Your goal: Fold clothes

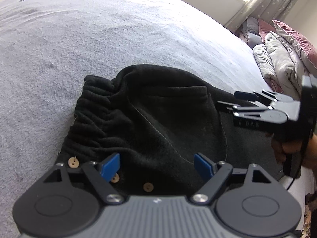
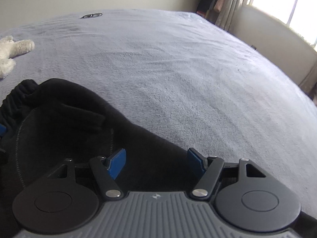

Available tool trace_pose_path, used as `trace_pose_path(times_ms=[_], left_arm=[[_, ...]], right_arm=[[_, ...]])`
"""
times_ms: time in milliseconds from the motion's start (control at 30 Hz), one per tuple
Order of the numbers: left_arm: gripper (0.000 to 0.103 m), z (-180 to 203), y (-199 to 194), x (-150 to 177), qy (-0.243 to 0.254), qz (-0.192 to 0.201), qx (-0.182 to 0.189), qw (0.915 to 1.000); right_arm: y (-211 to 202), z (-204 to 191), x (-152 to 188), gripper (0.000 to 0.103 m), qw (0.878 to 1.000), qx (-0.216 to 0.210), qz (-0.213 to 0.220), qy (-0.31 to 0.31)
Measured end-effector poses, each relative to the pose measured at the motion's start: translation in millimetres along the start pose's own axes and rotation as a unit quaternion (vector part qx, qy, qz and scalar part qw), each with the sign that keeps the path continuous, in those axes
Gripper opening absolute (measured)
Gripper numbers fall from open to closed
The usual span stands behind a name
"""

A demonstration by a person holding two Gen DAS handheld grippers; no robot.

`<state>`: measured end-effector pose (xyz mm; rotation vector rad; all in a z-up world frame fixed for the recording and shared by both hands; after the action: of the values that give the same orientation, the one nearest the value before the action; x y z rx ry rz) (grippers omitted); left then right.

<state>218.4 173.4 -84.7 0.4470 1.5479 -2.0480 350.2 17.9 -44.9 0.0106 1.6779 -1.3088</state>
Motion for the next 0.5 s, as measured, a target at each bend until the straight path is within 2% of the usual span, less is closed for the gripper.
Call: trace_pose_path(times_ms=[233, 400, 433, 500], left_arm=[[0.084, -1.5, 4.1, -0.3, 0.002, 0.000, -0.002, 1.0000], [0.084, -2.4, 5.5, -0.4, 0.000, 0.000, 0.000, 1.0000], [0.084, -2.5, 5.9, -0.3, -0.001, 0.001, 0.000, 1.0000], [0.084, -2.1, 5.3, -0.2, -0.002, 0.001, 0.000, 1.0000]], right_arm=[[23.6, 16.6, -0.9, 0.071, 0.999, -0.003, -0.037, 0.005], [27.4, 19.6, 1.4, 0.071, 0.999, -0.005, -0.042, 0.020], [27.5, 19.6, 1.4, 0.070, 0.999, -0.004, -0.042, 0.023], [25.2, 19.2, 1.9, 0.054, 0.998, -0.007, -0.041, 0.038]])
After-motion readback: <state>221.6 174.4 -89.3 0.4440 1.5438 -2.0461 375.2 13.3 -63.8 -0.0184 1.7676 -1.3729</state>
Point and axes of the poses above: each gripper's, at about its wrist camera, not at the fingertips, and y roughly the way its jaws point, z to its right, x to its underside, the point moved 6 cm from there along y, roughly the way its jaws point, and after that the axes turned 10 degrees about y, right-handed, at the moved point
